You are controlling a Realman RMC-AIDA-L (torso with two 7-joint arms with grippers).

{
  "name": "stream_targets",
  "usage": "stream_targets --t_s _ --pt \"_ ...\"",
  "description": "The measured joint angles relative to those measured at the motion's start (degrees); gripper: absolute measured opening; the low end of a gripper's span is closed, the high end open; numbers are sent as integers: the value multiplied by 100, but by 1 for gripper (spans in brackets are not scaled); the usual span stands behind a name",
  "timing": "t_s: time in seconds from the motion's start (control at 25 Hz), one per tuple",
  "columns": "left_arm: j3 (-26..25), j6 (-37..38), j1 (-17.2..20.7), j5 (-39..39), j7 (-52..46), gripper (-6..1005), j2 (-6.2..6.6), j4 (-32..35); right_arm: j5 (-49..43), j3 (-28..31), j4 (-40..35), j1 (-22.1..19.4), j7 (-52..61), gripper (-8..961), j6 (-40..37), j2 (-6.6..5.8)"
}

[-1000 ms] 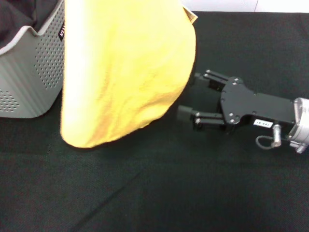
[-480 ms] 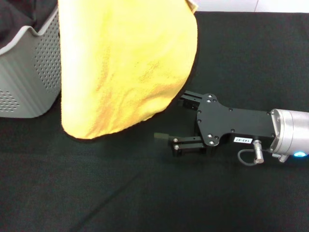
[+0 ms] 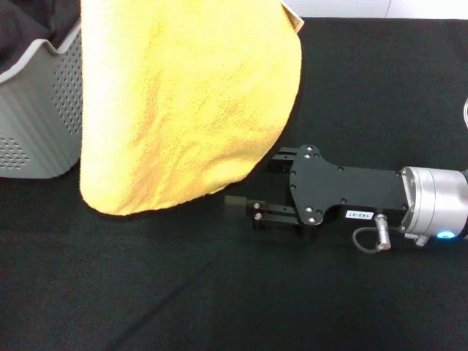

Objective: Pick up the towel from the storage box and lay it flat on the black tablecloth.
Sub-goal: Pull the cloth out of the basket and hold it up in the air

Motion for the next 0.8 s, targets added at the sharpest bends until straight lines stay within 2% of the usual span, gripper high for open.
stream_targets --t_s 0.08,0.28,0.48,0.8 --pt "0 0 5 -4 -1 22 0 0 -13 -3 -25 -1 0 601 1 0" --pt "-1 0 5 -11 -6 22 -1 0 -68 -36 -57 4 20 363 52 0" --pt "0 0 -1 -22 -15 22 -9 0 -71 -62 -122 4 16 324 115 -1" --pt "-1 1 -4 -27 -20 22 -35 0 -102 -76 -169 10 -5 319 138 -1"
